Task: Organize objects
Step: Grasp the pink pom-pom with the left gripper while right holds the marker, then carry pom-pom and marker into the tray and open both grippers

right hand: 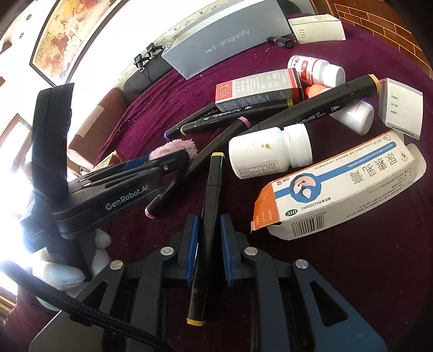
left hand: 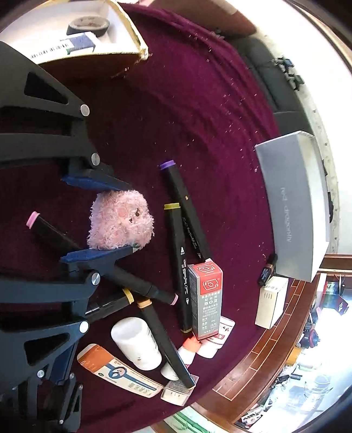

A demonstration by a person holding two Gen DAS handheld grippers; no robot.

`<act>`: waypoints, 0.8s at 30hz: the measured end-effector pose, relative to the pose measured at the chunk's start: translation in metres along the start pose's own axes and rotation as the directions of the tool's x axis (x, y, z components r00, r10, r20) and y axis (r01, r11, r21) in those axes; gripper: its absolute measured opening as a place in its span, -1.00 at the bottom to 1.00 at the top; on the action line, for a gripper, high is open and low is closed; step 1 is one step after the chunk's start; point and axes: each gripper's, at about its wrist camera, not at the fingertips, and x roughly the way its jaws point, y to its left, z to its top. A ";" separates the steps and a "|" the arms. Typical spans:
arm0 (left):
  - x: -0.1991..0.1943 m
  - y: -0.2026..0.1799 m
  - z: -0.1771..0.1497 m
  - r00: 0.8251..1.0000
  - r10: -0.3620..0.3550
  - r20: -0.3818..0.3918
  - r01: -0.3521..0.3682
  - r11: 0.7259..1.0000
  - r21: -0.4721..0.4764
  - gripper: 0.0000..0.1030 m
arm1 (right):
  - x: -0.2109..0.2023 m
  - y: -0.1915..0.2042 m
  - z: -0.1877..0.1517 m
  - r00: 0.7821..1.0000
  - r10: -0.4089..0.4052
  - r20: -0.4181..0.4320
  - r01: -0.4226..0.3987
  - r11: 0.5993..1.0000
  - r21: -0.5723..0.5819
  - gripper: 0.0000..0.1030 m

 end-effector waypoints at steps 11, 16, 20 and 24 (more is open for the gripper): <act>-0.064 0.007 -0.020 0.993 0.006 0.120 -0.001 0.999 -0.043 -0.42 | -0.001 0.001 -0.001 1.000 -0.015 0.009 0.015 1.000 -0.014 -0.72; -0.107 0.026 -0.041 0.982 0.012 0.190 0.006 0.996 -0.093 -0.42 | 0.001 0.007 -0.001 0.998 -0.053 0.019 0.054 0.998 -0.045 -0.72; -0.131 0.038 -0.060 0.973 0.023 0.229 0.008 0.991 -0.134 -0.42 | 0.004 0.022 -0.002 0.988 -0.151 0.014 0.152 0.984 -0.088 -0.71; -0.147 0.046 -0.078 0.961 0.045 0.271 0.001 0.986 -0.166 -0.42 | 0.012 0.045 0.002 0.953 -0.302 -0.022 0.297 0.945 -0.136 -0.56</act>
